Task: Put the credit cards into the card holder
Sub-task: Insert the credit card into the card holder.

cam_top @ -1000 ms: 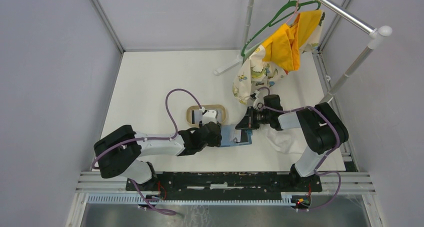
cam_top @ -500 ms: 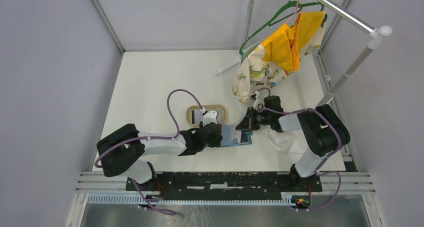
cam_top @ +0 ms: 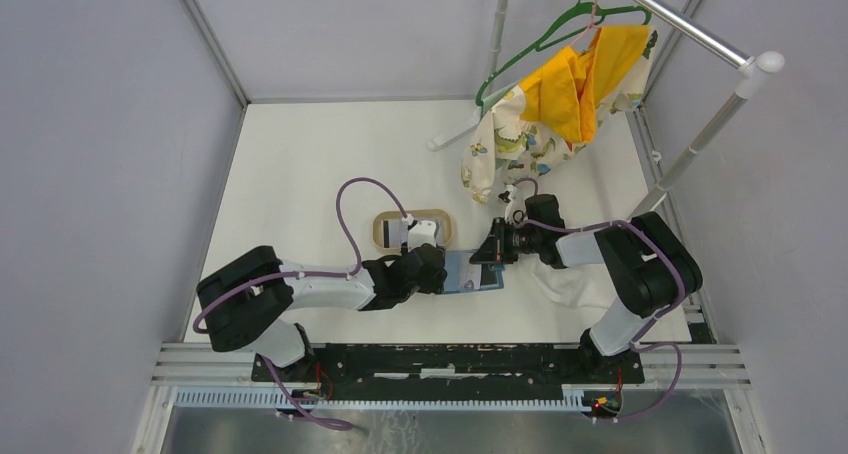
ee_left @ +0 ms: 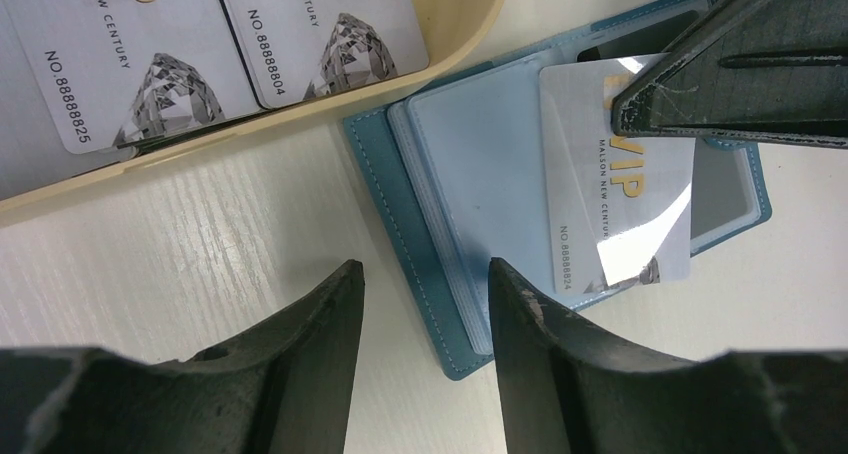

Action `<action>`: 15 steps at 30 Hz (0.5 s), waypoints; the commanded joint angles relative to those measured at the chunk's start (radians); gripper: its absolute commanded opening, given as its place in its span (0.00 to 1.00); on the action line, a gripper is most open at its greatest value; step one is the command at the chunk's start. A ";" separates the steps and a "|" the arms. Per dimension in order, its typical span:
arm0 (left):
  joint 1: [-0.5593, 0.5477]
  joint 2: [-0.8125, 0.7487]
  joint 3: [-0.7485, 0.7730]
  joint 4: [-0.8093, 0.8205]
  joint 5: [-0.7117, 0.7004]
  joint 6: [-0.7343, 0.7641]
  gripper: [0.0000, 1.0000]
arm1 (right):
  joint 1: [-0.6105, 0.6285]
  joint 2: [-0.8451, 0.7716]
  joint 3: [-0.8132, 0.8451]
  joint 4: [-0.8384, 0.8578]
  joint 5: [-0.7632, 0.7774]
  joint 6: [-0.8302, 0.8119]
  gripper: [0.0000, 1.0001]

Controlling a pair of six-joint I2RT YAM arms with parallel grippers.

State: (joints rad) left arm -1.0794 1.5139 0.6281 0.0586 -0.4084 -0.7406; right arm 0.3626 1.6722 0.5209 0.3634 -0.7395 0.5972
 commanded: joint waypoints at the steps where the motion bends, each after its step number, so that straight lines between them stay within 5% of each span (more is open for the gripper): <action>1: -0.005 0.017 0.032 0.039 -0.008 -0.006 0.55 | 0.015 0.029 -0.018 -0.067 0.083 -0.043 0.11; 15: -0.004 0.034 0.045 0.046 -0.002 0.005 0.54 | 0.033 0.099 0.062 -0.121 0.036 -0.063 0.17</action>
State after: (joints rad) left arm -1.0794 1.5387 0.6430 0.0799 -0.4080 -0.7406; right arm 0.3801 1.7264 0.5720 0.3454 -0.7624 0.5961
